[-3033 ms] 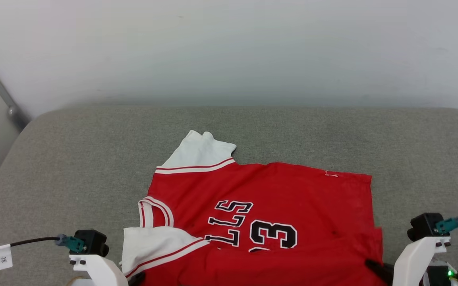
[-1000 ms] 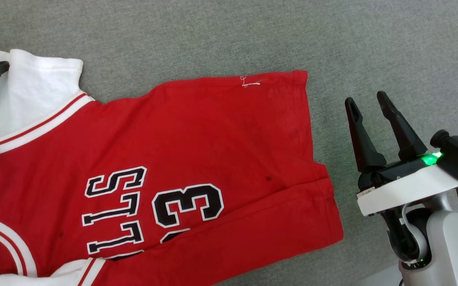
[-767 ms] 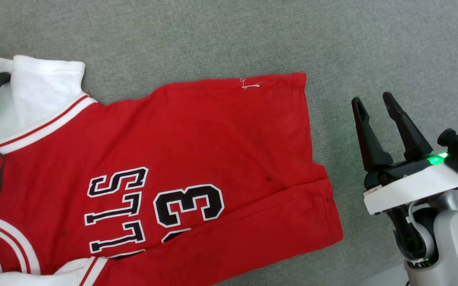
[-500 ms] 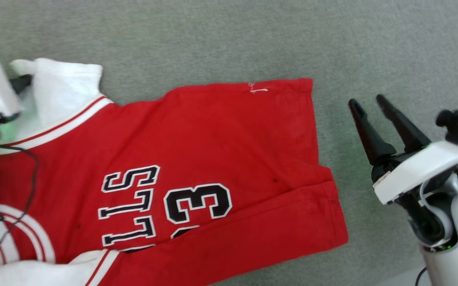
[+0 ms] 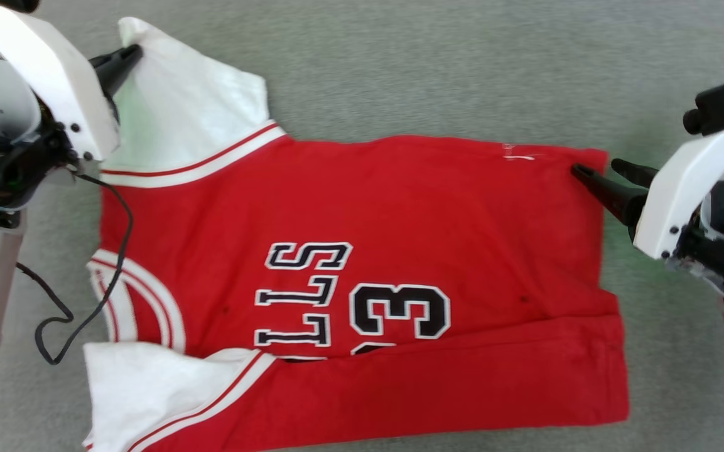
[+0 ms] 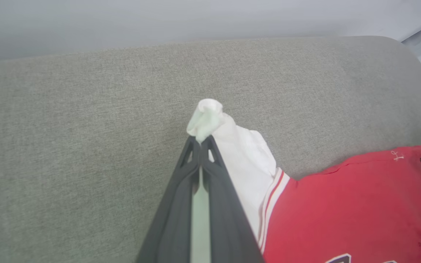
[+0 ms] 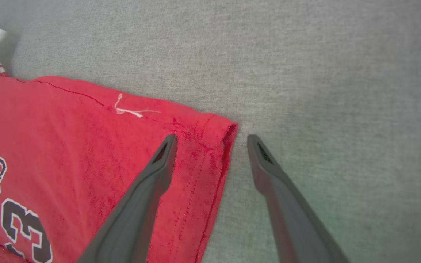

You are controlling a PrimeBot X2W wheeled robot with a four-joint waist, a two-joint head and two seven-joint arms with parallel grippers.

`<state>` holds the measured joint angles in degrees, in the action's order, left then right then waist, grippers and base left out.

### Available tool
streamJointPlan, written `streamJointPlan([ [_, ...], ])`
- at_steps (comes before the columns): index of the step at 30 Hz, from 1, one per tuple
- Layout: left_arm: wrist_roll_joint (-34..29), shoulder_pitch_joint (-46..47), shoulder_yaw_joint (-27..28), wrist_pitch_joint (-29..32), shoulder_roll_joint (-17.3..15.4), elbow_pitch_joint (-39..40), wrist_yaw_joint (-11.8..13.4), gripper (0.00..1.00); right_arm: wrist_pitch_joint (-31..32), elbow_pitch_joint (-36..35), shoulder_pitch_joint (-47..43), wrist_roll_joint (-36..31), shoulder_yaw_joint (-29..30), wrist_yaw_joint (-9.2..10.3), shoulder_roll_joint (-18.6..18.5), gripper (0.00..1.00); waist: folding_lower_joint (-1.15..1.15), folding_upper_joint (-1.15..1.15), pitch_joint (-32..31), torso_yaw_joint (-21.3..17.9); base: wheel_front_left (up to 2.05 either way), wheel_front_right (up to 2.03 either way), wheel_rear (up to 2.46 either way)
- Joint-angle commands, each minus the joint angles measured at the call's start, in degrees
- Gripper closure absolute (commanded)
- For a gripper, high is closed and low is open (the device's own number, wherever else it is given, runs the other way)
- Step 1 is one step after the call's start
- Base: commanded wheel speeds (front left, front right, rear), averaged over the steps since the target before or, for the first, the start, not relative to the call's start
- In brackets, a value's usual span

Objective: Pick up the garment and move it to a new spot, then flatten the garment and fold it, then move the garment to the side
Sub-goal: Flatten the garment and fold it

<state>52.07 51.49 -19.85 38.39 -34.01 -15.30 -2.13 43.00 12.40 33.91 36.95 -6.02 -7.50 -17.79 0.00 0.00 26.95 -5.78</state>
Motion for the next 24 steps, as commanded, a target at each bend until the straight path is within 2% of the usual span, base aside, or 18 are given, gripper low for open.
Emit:
streamJointPlan([
  [1,-0.52,0.32,-0.58,-0.42,0.4,0.28,-0.41,1.0,1.92,1.46,1.49,-0.34,0.2,0.01,0.29,0.0,0.0,0.0,0.81,2.22,0.0,0.0,0.0],
  [5,-0.96,-0.03,-1.37,-2.0,1.44,0.71,-1.35,1.0,8.94,7.03,2.38,-1.94,0.52,0.03,1.42,0.0,0.0,0.0,1.21,3.84,0.0,0.0,0.0],
  [6,-1.06,-0.26,-1.52,-2.22,1.46,0.65,-1.43,1.0,10.47,8.0,2.25,-2.35,0.55,0.05,1.85,0.53,0.0,0.0,1.19,4.11,0.0,0.0,0.0],
  [7,-1.03,-0.52,-1.65,-2.46,1.48,0.58,-1.64,1.0,11.87,8.55,2.15,-2.65,0.41,0.03,2.23,0.72,0.0,0.0,1.16,4.35,0.0,0.0,0.0],
  [8,-1.01,-0.77,-1.84,-2.65,1.55,0.5,-1.84,1.0,12.81,8.86,2.13,-2.66,0.55,0.02,2.65,1.0,0.0,0.0,1.08,4.52,0.0,0.0,0.0],
  [14,-1.24,-1.52,-2.47,-3.47,1.49,-0.15,-2.51,1.0,13.79,7.15,2.88,-3.22,1.73,0.01,2.52,1.0,0.0,0.0,0.43,5.05,0.0,0.0,0.0],
  [20,-1.33,-3.59,-1.77,-6.3,0.73,-0.18,-2.96,1.0,8.55,1.66,3.29,-4.78,2.83,0.02,0.22,1.0,0.0,0.0,-2.74,5.41,0.0,0.0,0.0],
  [24,-0.53,-8.01,-0.44,-8.98,-0.13,1.22,-2.2,1.0,5.32,-1.62,0.18,-5.04,2.8,0.01,-0.29,1.0,0.0,0.0,-6.32,5.57,0.0,0.0,0.0],
])
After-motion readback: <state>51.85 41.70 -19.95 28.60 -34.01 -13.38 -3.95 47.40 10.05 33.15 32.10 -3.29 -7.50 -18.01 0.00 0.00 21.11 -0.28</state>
